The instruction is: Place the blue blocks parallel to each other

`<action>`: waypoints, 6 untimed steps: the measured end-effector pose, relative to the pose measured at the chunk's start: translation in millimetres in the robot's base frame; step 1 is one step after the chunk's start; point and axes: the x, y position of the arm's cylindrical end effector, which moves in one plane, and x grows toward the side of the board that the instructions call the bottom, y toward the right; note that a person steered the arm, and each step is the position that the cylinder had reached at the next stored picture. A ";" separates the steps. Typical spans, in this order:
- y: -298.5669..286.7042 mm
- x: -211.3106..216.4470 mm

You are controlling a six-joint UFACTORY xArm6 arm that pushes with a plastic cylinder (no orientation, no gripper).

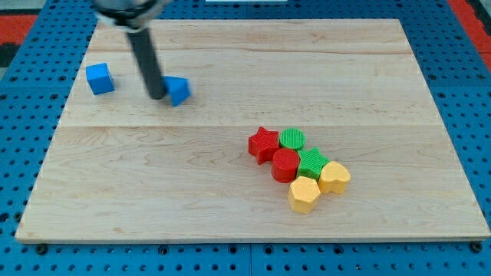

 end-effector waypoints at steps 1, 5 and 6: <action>91.6 -18.7; 221.1 -44.4; 222.6 -11.6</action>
